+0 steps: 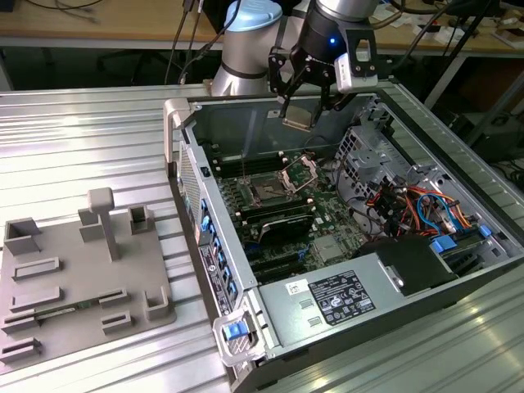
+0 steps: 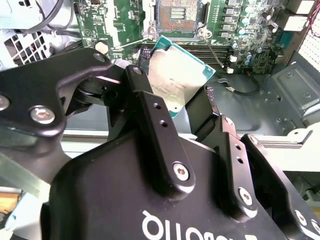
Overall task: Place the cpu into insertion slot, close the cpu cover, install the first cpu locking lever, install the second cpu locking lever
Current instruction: 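Place the cpu into insertion slot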
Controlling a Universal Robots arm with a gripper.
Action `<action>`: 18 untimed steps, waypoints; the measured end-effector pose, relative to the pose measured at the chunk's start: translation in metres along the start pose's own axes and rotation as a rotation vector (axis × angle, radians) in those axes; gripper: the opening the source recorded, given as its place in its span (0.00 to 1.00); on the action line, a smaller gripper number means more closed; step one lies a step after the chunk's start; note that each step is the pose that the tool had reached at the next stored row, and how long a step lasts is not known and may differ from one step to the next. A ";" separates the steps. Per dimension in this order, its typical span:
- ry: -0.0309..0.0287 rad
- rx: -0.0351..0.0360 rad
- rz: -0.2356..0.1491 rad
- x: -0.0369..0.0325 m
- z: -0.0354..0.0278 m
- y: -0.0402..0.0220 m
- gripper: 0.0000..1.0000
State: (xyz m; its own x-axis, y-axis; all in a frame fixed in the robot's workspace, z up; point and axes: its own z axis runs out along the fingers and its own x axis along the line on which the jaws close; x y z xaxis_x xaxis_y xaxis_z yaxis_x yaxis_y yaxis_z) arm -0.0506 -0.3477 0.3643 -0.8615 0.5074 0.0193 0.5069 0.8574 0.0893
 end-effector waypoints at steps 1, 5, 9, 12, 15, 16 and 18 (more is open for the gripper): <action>-0.0005 -0.0001 0.005 0.0001 0.0000 0.0000 0.55; -0.0023 -0.0005 0.026 0.0003 0.0001 -0.0002 0.55; -0.0047 -0.0010 0.052 0.0005 0.0002 -0.0003 0.55; -0.0062 -0.0013 0.069 0.0008 0.0002 -0.0005 0.55; -0.0078 -0.0017 0.087 0.0010 0.0003 -0.0006 0.55; -0.0082 -0.0018 0.092 0.0011 0.0003 -0.0006 0.55; -0.0094 -0.0021 0.105 0.0011 0.0004 -0.0007 0.55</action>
State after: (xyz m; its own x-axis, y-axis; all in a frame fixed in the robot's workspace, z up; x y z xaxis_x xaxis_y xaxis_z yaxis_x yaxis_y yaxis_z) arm -0.0520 -0.3477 0.3639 -0.8031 0.5956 0.0194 0.5947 0.7990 0.0893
